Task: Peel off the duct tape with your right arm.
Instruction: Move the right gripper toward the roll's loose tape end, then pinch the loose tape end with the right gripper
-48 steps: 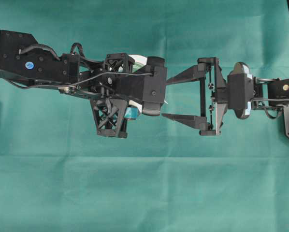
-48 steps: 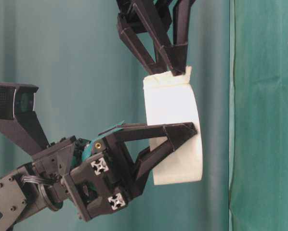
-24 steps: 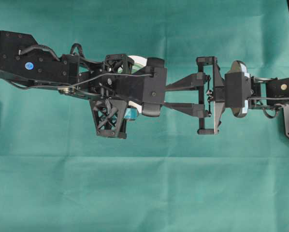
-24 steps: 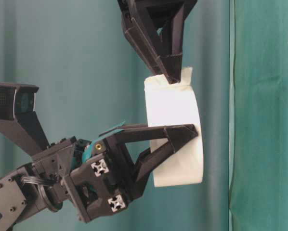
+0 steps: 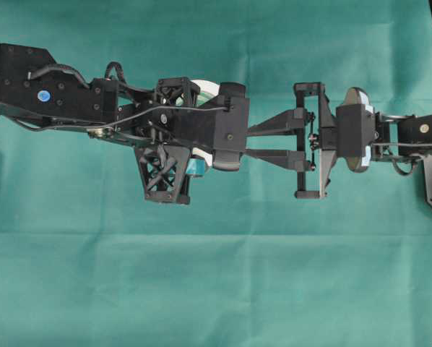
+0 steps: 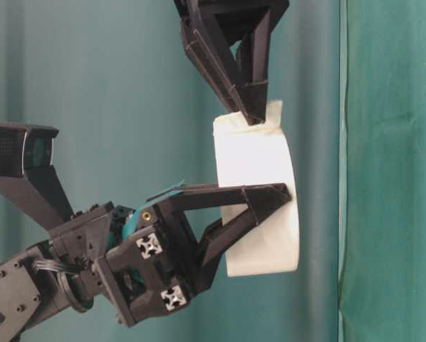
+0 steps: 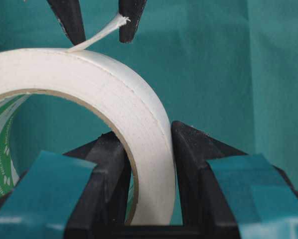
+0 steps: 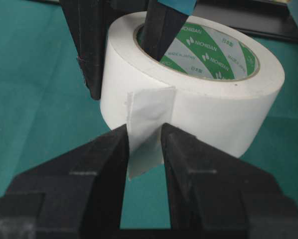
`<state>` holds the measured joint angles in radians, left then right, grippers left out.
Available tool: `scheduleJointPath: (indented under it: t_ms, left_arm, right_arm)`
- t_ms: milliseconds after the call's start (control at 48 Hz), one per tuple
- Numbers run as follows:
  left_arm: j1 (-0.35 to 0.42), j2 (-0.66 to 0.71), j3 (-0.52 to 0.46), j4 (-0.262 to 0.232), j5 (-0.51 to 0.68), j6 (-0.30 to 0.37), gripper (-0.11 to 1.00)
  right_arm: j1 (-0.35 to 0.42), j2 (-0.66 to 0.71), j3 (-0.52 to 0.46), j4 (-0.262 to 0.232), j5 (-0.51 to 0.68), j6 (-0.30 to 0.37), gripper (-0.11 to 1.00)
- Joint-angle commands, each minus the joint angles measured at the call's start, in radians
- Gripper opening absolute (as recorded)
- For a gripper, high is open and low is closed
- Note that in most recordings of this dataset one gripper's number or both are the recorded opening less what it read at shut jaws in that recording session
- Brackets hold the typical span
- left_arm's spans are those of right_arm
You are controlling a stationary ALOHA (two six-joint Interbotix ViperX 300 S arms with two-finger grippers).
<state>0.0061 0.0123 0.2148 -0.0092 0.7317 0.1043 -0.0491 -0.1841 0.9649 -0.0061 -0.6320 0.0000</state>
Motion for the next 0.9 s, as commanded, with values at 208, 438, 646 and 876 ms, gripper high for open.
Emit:
scheduleJointPath:
  t_ms: [208,438,646,876]
  left_arm:
    - [-0.006,-0.034,-0.021,0.002,-0.009,0.003,0.22]
    - [-0.017,-0.035,-0.021,0.002,-0.009,0.003,0.22]
    - [-0.023,-0.032,-0.021,0.002,-0.009,0.003,0.22]
    - [-0.028,-0.032,-0.02,0.002,-0.012,0.002,0.22]
  right_arm:
    - [-0.008,-0.017,-0.008,0.005,-0.008,0.002,-0.04]
    - [-0.008,-0.026,0.026,0.038,-0.02,0.003,-0.06]
    - [-0.011,-0.054,0.058,0.074,-0.044,0.003,-0.09]
    - [-0.011,-0.057,0.057,0.074,-0.046,0.002,-0.09]
